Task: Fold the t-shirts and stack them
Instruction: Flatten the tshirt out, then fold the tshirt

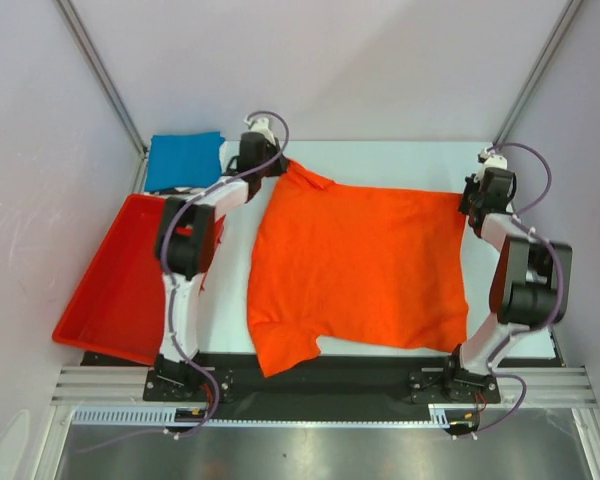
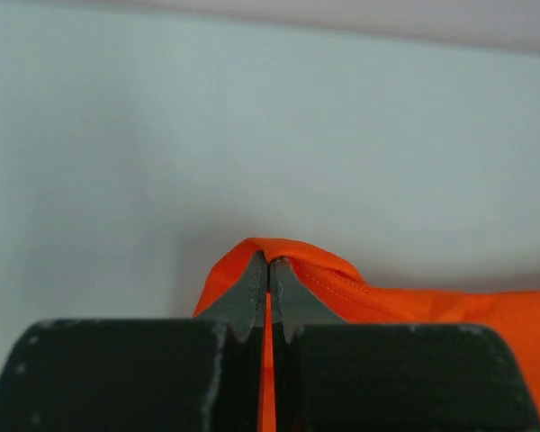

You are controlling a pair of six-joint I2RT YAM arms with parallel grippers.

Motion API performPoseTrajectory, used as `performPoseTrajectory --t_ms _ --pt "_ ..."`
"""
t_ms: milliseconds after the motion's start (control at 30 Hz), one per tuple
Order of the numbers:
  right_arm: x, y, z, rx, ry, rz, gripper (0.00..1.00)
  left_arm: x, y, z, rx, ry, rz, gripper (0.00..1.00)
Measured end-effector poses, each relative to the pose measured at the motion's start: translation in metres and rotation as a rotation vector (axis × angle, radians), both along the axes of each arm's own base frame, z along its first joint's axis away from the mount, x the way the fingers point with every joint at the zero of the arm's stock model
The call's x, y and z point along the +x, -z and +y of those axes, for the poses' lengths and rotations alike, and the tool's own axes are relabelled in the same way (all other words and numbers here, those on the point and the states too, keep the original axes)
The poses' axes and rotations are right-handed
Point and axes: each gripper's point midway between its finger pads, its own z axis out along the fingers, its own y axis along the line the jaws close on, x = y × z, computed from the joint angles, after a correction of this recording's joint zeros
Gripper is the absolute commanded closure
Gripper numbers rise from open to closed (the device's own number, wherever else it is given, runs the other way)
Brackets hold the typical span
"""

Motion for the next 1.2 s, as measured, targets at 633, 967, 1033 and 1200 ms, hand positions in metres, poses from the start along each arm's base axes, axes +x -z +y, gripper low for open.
performPoseTrajectory --t_ms 633,967,1033,1200 --pt "0.065 0.03 -0.054 -0.021 0.079 0.079 0.98 0.053 0.037 -0.034 -0.143 0.009 0.082 1.0" --pt "0.052 0.038 -0.052 0.053 0.119 0.22 1.0 -0.013 0.045 -0.025 -0.114 -0.014 0.3 1.0" --pt "0.044 0.043 -0.052 0.064 0.134 0.258 1.0 -0.029 0.031 -0.022 -0.112 -0.017 0.326 1.0" --pt "0.02 0.057 -0.047 0.094 0.161 0.373 1.0 -0.062 -0.01 -0.014 -0.109 -0.019 0.341 1.0"
